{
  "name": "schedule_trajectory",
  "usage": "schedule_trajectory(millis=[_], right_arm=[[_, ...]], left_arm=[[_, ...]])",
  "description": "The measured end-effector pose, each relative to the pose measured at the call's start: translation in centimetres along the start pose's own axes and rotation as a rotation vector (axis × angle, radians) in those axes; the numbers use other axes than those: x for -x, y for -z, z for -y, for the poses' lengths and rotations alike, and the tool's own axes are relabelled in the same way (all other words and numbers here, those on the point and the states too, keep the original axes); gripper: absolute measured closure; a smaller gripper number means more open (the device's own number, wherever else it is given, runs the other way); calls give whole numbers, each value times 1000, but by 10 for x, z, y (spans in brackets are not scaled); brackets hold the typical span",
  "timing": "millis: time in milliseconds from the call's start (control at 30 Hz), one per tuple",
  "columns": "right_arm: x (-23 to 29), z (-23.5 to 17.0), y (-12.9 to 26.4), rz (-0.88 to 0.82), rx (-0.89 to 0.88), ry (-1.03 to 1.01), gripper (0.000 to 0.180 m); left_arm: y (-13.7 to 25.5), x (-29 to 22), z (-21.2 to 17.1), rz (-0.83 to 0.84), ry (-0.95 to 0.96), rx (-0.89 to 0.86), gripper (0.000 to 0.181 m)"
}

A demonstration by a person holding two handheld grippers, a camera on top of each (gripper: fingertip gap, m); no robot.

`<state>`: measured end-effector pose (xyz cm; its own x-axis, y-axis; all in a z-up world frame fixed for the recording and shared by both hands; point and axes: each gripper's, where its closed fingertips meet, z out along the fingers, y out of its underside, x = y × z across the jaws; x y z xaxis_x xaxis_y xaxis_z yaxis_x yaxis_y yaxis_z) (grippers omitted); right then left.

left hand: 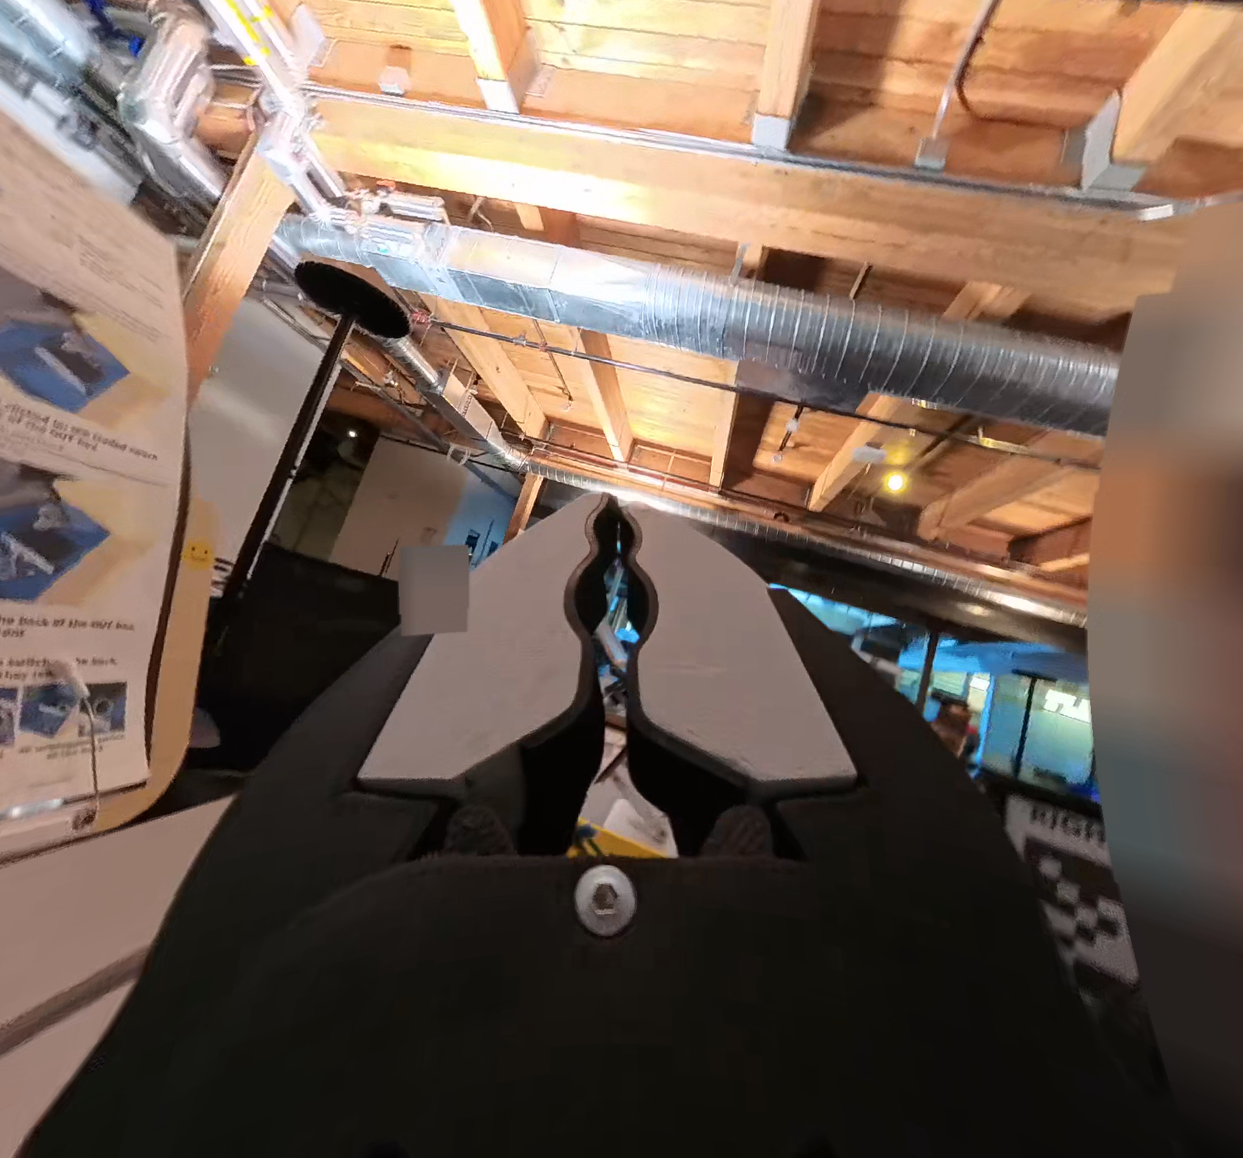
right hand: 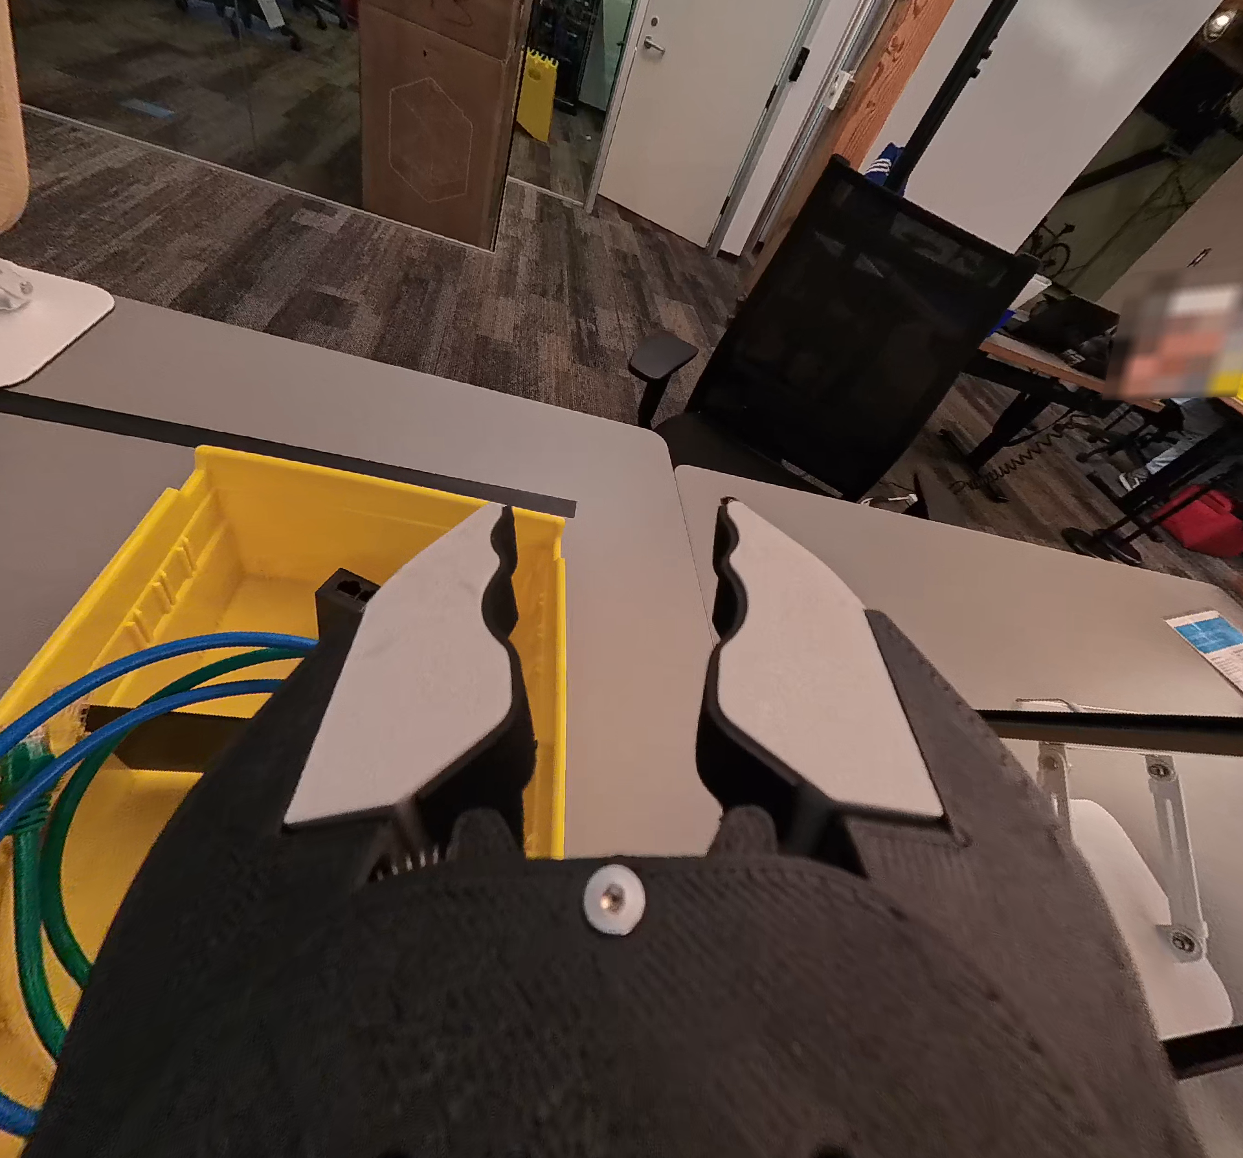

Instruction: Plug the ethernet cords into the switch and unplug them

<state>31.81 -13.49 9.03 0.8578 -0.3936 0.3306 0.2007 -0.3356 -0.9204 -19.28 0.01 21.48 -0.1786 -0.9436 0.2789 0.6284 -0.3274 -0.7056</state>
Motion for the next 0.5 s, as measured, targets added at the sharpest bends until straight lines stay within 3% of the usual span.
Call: schedule_trajectory(millis=[167, 233, 333, 400, 433, 500], right_arm=[[0, 4, 2, -6, -14, 8, 122], [2, 3, 3, 6, -8, 18, 122], [10, -15, 2, 58, 78, 58, 122], [18, -42, 3, 122, 214, 75, 123], [20, -60, 4, 150, 296, 78, 124], [22, -95, 7, 193, 464, 79, 125]], left_arm=[[-9, -27, -17, -50, -395, 93, 181], [-10, -27, -23, 14, -586, 158, 181], [6, 15, -32, 315, -940, 469, 181], [32, 45, -13, 554, -1138, 632, 174], [50, 58, 0, 670, -1170, 703, 167], [91, 79, 20, 861, -1023, 812, 156]])
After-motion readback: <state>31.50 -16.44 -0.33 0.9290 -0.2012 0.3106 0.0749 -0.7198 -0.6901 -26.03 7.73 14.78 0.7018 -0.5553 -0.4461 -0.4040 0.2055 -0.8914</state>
